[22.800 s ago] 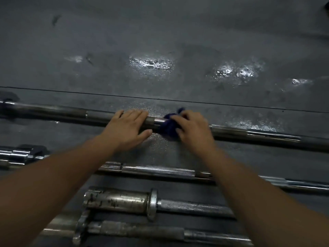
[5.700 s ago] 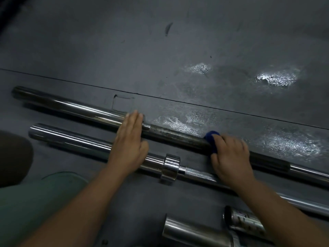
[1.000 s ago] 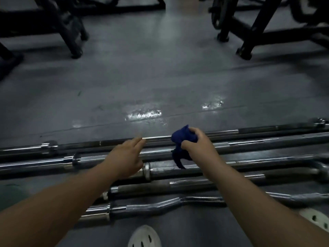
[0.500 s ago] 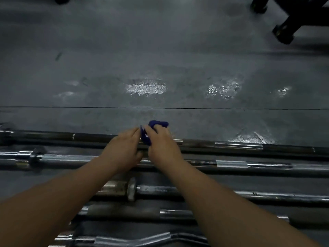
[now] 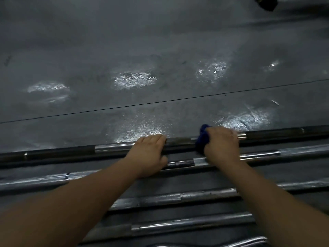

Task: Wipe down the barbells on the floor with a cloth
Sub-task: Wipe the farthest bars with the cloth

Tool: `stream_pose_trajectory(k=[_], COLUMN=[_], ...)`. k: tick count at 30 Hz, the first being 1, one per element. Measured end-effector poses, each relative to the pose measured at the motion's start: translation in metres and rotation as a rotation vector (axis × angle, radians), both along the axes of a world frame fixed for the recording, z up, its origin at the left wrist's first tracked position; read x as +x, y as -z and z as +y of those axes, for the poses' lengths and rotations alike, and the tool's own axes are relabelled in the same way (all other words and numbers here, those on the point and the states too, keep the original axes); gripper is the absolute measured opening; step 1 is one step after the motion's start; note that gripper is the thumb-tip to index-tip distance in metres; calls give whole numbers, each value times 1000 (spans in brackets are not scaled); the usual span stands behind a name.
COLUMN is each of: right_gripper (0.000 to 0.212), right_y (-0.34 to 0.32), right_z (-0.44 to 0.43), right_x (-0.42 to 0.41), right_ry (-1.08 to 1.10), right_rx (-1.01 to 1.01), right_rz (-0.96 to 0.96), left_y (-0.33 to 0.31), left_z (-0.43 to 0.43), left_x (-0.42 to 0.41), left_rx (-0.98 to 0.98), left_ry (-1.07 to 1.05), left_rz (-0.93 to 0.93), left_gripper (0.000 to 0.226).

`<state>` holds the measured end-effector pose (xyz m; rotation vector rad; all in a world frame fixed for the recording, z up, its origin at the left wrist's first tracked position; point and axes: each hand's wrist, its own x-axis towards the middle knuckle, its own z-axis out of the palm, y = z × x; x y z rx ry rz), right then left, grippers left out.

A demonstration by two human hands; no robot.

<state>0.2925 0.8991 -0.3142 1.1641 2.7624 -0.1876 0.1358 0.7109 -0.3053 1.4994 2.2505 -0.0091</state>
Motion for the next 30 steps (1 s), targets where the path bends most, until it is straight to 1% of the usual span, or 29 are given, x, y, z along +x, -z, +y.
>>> stream_pose_trajectory(k=[2,4,5,7,9,11,15,16,18,21,23,25,26,30], right_gripper=[36,43,47,56,60,59,52,52,55,62,66,69,69,64], right_y=[5,12,10,5,3,0,-3,-6,-9,-9,-10,-13,-15,-19], right_z=[-30,-57,-57,-33,-1,22,20,12,-9,-42,-46,-30,-16,46], right_x=[-23,-35,-32,-13,11,29,29,21,3,-18,-14,2,12,62], right_ry=[-117,-243,-267,-240,-129,-49,-46,-50,-128,-239,-251,-256,-231,1], right_rx=[-76,-136,-144,-106,-69,-45,-21,-29,-64,-129,-155,-159,-151,-90], right_rz=[66,161,179,143,71,36,-46,-52,-42,37,67,46,29,-60], left_y=[4,9,11,13,11,9,9,8,7,4,1,-3,-5,-13], left_z=[15,22,21,17,14,14,16,16,19,24,27,27,28,33], left_x=[13,22,25,24,21,20,22,22,25,32,33,32,32,40], left_rx=[36,56,56,46,35,27,10,-5,-38,-81,-97,-132,-147,-209], left_ry=[-53,-98,-108,-85,-52,-39,-40,-45,-70,-119,-132,-134,-137,-196], left_rz=[-36,-37,-24,1,11,-2,-10,-6,-2,-3,-8,-16,-19,-29], left_gripper=[61,66,70,76,83,88,86,83,80,81,79,71,68,68])
